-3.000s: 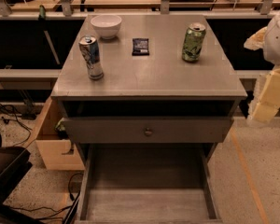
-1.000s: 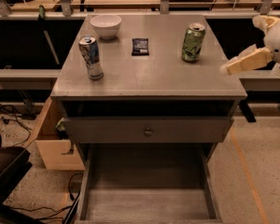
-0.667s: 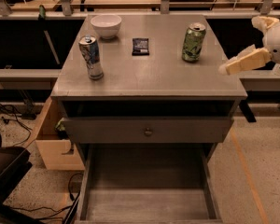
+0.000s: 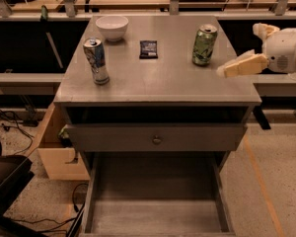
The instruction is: Place green can into middle drawer
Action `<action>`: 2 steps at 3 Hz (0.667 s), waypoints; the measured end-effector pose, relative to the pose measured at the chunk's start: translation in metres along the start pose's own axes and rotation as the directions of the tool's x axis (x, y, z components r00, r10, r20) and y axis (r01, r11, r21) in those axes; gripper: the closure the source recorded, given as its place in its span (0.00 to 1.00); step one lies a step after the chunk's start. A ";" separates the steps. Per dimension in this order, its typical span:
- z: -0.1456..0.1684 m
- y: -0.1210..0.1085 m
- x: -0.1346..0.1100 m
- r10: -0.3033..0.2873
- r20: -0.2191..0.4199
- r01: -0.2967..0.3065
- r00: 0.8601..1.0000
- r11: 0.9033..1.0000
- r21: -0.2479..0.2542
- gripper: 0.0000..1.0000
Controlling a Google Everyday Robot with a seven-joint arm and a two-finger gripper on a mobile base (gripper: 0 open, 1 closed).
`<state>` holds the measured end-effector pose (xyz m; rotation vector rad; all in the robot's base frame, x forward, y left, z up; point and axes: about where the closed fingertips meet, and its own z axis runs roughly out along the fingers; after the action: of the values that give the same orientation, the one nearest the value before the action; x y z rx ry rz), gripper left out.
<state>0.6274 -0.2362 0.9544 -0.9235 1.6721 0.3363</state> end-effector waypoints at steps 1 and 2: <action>0.032 -0.017 0.000 0.051 0.117 -0.051 0.992 0.999 0.001 0.00; 0.053 -0.037 0.002 0.074 0.175 -0.077 0.982 0.997 0.011 0.00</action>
Offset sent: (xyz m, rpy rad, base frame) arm 0.1006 0.0022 -0.0150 0.2487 -0.1095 -0.0195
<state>0.6903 -0.2265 0.9443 -0.7949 1.5486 0.4405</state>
